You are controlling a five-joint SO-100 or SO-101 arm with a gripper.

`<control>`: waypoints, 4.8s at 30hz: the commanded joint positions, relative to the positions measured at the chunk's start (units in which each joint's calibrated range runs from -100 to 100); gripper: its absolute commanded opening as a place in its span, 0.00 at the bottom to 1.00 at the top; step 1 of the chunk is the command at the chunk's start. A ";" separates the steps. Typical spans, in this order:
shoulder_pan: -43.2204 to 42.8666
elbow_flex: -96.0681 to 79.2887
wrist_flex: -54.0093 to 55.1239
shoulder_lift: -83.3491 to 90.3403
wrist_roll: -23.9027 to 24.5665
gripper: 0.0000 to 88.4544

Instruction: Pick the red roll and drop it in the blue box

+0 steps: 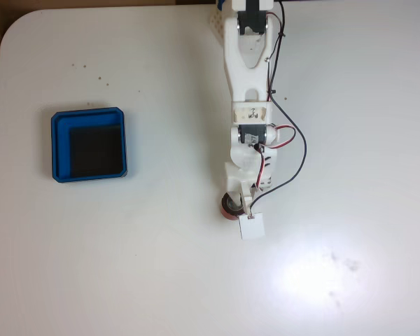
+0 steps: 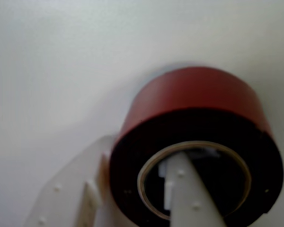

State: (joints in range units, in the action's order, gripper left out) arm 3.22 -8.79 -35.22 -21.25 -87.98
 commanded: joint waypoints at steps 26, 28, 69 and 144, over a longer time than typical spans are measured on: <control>15.69 3.22 -18.33 26.60 -0.28 0.01; 20.18 3.22 -19.32 27.52 -0.28 0.01; 52.72 3.13 -3.56 16.49 0.42 0.01; 30.25 -91.21 15.25 116.32 -0.19 0.13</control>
State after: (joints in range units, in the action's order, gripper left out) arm 38.15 -99.10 -20.77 94.33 -87.81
